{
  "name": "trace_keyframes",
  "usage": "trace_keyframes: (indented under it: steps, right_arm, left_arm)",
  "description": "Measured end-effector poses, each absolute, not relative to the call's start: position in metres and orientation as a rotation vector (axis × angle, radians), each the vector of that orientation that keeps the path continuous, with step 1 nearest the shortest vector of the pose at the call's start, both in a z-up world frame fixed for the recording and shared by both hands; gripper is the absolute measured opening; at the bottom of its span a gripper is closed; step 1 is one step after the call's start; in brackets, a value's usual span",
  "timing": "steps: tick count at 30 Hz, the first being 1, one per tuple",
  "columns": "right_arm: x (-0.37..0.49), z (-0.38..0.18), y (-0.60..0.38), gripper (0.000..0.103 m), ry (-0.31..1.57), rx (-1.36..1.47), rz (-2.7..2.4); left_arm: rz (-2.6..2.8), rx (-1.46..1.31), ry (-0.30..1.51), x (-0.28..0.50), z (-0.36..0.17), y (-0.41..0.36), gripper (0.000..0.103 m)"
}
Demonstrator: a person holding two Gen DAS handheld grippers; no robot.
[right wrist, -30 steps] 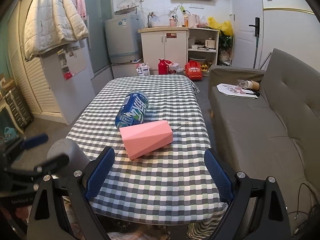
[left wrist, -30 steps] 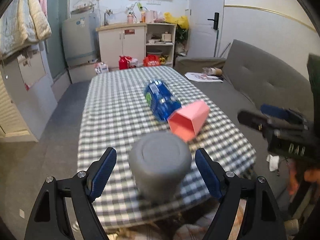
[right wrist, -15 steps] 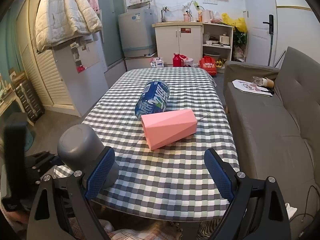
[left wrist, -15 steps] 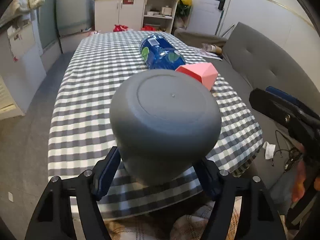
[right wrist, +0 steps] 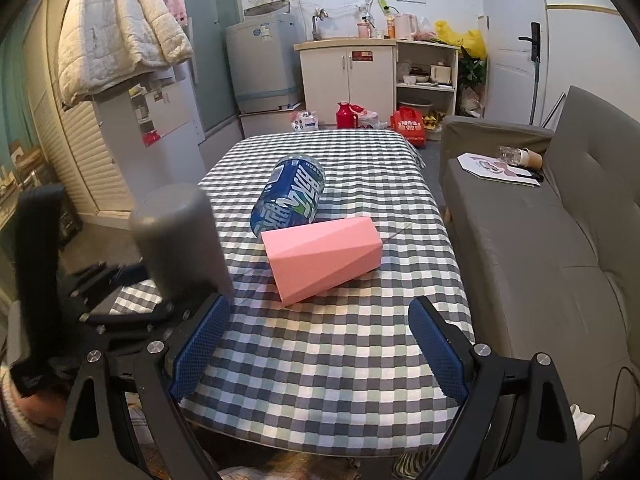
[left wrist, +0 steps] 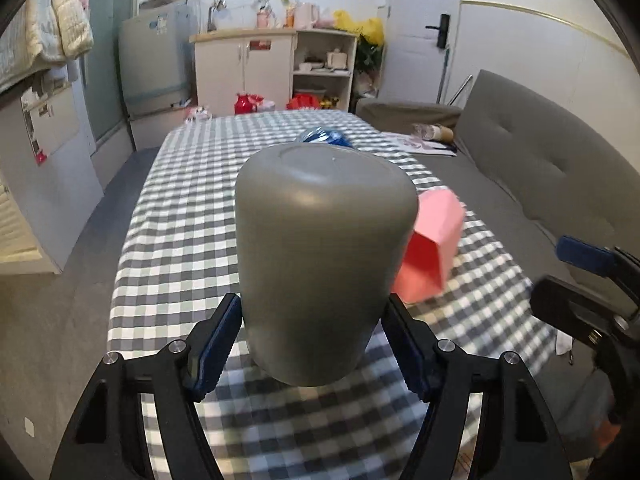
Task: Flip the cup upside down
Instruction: 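Lower the grey cup onto the table with the left gripper and release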
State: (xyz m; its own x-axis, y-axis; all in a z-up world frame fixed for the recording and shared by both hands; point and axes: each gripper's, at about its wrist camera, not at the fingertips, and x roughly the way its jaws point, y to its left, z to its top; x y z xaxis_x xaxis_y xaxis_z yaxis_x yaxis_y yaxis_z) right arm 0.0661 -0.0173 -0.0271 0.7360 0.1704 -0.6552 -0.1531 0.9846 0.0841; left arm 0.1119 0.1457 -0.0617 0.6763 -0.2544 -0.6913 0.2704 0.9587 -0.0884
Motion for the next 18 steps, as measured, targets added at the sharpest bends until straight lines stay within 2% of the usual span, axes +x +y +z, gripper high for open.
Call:
trace_keyframes:
  steps: [9, 18]
  right_arm:
    - [0.068, -0.031, -0.018, 0.091, 0.730, 0.033, 0.176]
    - [0.063, -0.027, -0.017, 0.091, 0.721, 0.028, 0.175]
  left_arm:
    - [-0.304, 0.034, 0.868, 0.106, -0.069, 0.151, 0.072]
    - [-0.288, 0.078, 0.853, 0.113, -0.075, 0.145, 0.072]
